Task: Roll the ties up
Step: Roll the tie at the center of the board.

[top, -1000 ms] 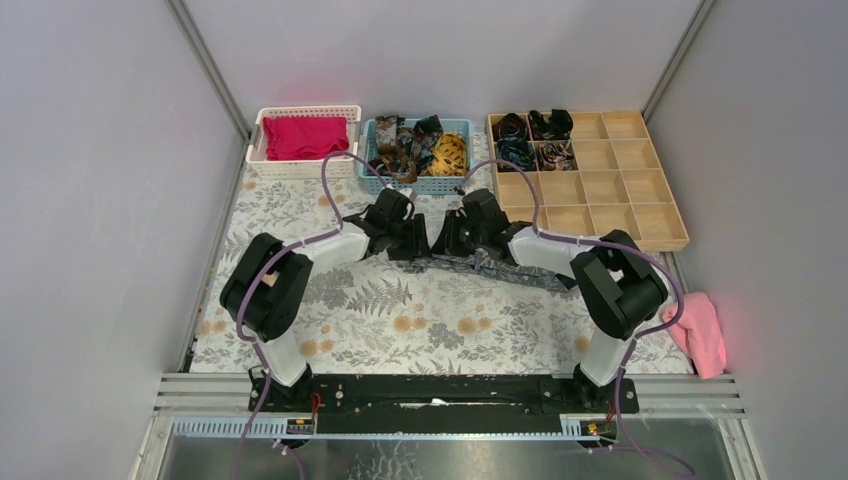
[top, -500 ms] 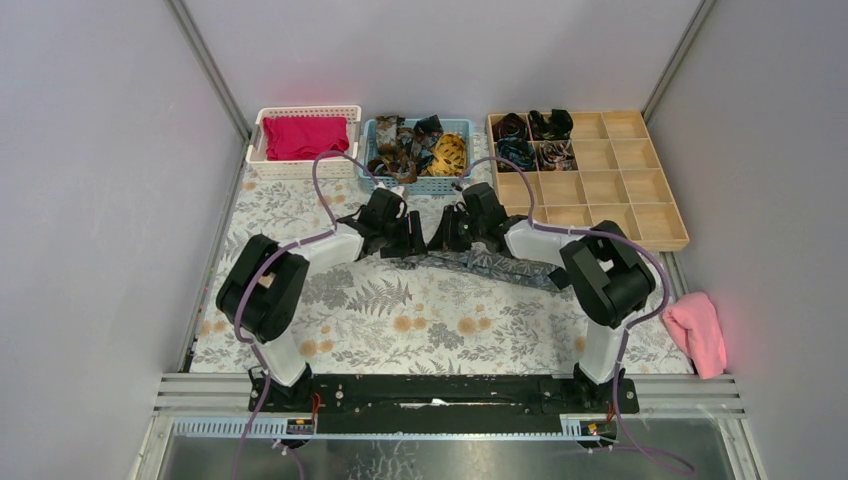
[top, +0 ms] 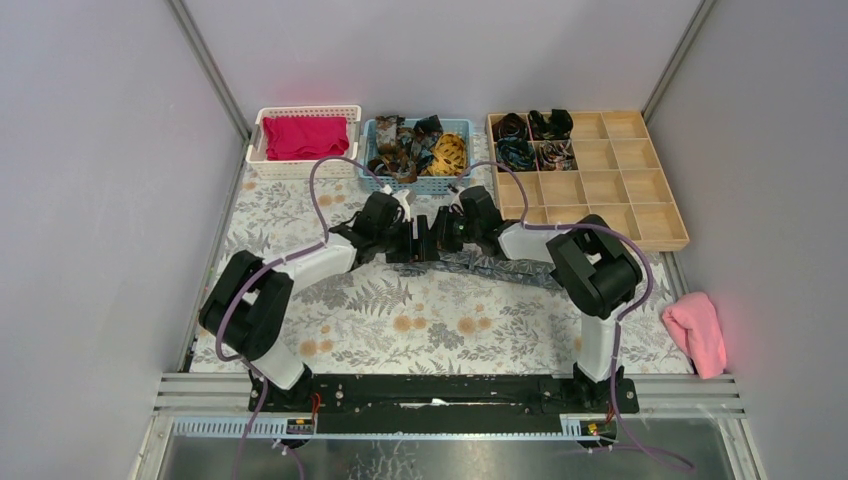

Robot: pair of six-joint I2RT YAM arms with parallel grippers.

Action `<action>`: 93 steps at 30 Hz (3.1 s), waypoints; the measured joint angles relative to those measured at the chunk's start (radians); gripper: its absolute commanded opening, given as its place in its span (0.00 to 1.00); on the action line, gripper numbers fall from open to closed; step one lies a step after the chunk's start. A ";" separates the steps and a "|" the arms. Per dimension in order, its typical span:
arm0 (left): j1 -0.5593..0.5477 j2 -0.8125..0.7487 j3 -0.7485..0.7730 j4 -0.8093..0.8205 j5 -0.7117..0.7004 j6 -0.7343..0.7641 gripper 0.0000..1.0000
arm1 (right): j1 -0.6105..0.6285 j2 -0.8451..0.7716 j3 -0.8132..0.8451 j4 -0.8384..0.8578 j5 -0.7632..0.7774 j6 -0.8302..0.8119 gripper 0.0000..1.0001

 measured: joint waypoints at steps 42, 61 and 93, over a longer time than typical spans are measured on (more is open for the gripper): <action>0.120 0.320 0.549 -0.507 0.111 0.869 0.99 | 0.014 -0.635 -0.319 -0.194 0.167 -0.106 0.31; 0.113 0.369 0.507 -0.596 0.234 0.851 0.99 | 0.014 -0.647 -0.364 -0.172 0.158 -0.079 0.31; 0.081 0.112 0.348 -0.405 -0.140 0.556 0.44 | 0.155 -0.756 -0.397 -0.288 0.273 -0.162 0.00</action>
